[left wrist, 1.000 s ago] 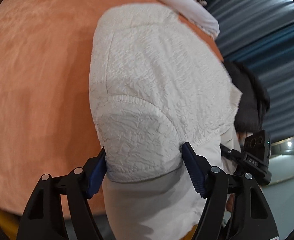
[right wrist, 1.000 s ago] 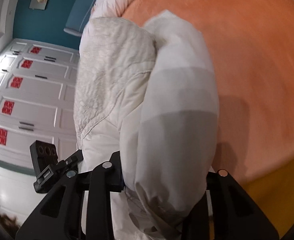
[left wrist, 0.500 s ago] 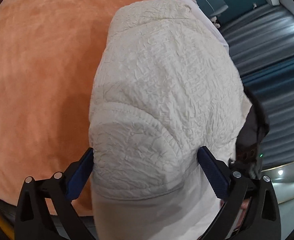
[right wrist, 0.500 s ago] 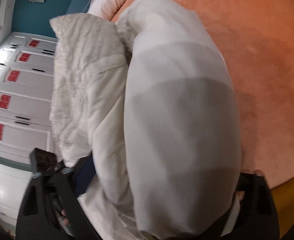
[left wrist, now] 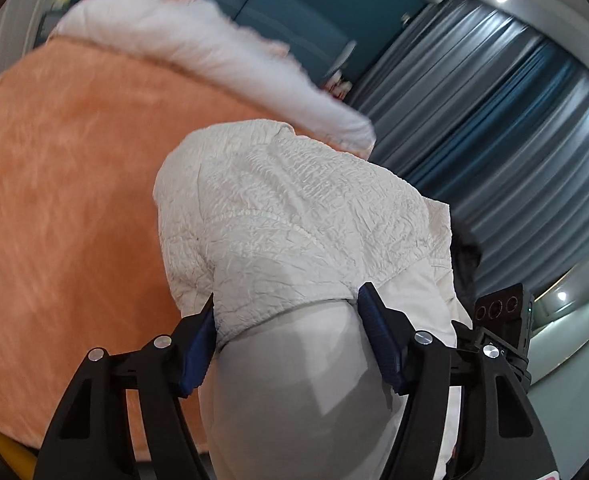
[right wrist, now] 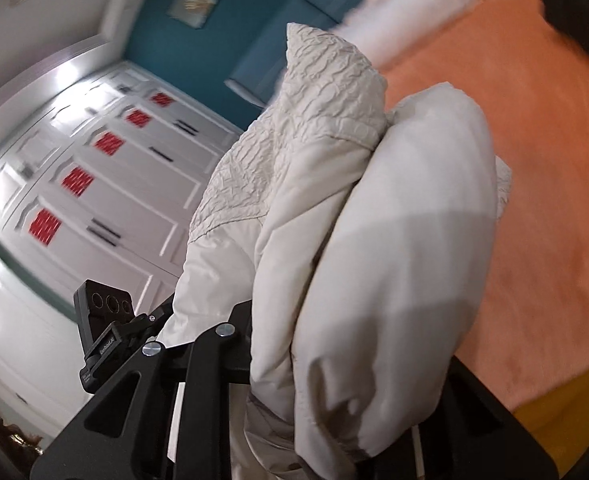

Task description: Fold large clothes

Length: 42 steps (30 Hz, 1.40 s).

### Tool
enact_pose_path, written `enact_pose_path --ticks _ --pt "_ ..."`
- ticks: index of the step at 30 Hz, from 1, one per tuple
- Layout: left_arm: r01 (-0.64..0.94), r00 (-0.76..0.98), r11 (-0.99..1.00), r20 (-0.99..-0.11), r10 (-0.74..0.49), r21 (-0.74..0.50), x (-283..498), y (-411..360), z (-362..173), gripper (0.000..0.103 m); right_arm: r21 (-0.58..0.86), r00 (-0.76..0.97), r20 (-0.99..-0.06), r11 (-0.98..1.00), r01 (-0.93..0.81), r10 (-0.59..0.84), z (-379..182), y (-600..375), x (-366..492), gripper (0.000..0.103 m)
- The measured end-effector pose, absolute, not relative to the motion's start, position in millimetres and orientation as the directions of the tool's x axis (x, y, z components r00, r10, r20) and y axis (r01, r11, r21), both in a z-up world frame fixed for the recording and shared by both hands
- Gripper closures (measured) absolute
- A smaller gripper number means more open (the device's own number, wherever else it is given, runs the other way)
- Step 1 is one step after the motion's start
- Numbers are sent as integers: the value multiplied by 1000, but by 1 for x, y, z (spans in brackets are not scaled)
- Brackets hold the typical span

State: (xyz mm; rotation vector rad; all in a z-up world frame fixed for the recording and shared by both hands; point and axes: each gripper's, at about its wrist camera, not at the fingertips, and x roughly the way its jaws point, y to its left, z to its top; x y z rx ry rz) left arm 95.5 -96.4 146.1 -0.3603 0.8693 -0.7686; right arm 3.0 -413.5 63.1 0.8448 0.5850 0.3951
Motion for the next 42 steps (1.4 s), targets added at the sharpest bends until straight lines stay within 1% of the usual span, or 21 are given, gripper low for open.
enact_pose_path --ticks 5,9,10,11,12,13,14,15,16,18,19,21,22,23,27,31,33,36,39,40,42 --pt "522 511 683 -453 -730 -511 108 -45 200 40 730 792 -262 650 -211 552 124 -379 49 82" --pt "532 598 741 -438 -671 -409 141 -15 215 39 734 779 -244 635 -241 577 130 -348 103 80" --pt "524 614 762 -451 -647 -381 151 -12 210 39 744 773 -265 632 -216 576 117 -340 125 75" --pt "501 628 795 -488 -606 -342 169 -6 194 38 757 767 -296 630 -175 570 101 -333 143 65" --pt "460 629 825 -536 -564 -328 189 1 171 38 773 749 -352 626 -107 562 78 -328 160 58" --pt "387 617 862 -602 -506 -327 209 11 141 38 774 725 -426 633 -19 542 56 -323 177 49" --pt "305 602 896 -663 -444 -323 222 21 115 40 749 685 -529 655 99 501 26 -319 189 50" --pt "195 565 932 -742 -362 -306 233 35 82 41 729 658 -582 666 160 479 6 -317 192 51" --pt "135 531 940 -779 -335 -313 233 49 60 46 715 646 -611 669 201 458 -8 -317 188 53" --pt "107 529 923 -765 -368 -370 219 70 43 47 758 687 -558 624 192 466 -16 -323 162 54" --pt "101 549 926 -756 -356 -363 206 79 44 47 767 708 -534 616 177 462 -13 -327 149 57" --pt "125 577 941 -748 -328 -316 192 81 55 47 733 737 -531 664 150 419 2 -335 129 75" --pt "141 592 943 -738 -325 -302 187 77 62 47 703 736 -540 700 128 408 13 -332 127 90" --pt "175 621 940 -708 -337 -294 180 69 75 47 651 732 -556 754 89 394 22 -334 123 97" --pt "246 688 929 -625 -369 -277 191 44 122 43 459 738 -582 887 -50 342 93 -273 158 98" --pt "225 711 933 -608 -354 -280 227 18 139 38 223 739 -639 971 -87 213 121 -220 202 98" --pt "188 706 946 -633 -317 -263 237 16 133 38 142 714 -682 986 -87 161 119 -200 229 98" --pt "166 660 948 -684 -311 -270 252 15 121 38 88 649 -753 994 -64 108 96 -192 264 98" --pt "154 611 948 -727 -313 -279 259 16 98 38 86 581 -810 996 -12 77 63 -198 286 99" --pt "145 599 951 -741 -305 -274 260 18 87 38 97 559 -826 995 3 79 52 -203 290 102" --pt "122 576 959 -768 -280 -257 265 19 67 38 134 520 -848 990 31 98 23 -216 292 102"
